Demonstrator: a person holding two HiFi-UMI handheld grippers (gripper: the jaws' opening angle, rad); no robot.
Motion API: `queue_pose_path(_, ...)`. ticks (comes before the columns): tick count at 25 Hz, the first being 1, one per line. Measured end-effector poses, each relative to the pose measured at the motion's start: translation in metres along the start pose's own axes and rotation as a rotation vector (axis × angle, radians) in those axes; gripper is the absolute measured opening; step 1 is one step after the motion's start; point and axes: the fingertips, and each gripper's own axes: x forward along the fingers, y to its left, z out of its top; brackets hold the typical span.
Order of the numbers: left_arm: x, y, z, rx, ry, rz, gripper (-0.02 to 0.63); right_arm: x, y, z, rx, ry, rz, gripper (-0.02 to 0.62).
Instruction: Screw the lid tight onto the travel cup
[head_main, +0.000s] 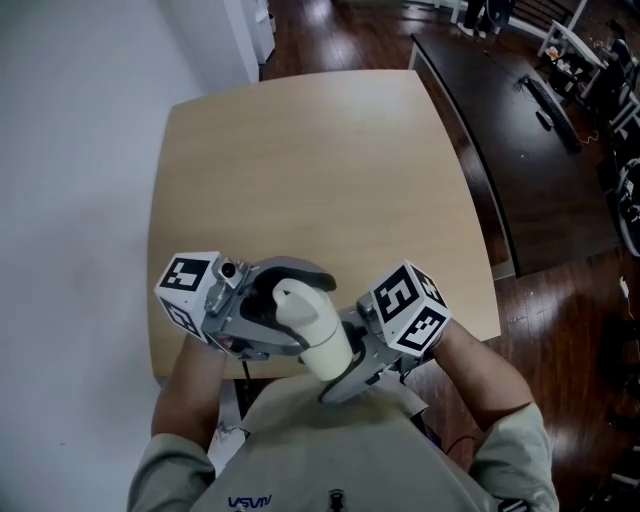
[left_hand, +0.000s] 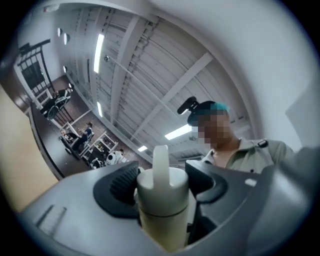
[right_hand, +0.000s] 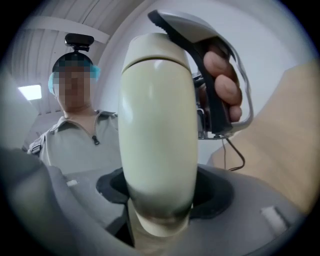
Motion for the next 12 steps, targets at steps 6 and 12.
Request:
queue_pose_path(6,-0.018,0.032,0.006,0.094,-0.039,0.334,0.357,-0.029,-0.045,0.019,-0.025,-0.123,-0.340,0.307)
queue_pose_path(12,-0.054,0.042,0.009,0.224,-0.160,0.834,0.357,-0.077,-0.103,0.020,-0.087,-0.110,-0.927,0.305)
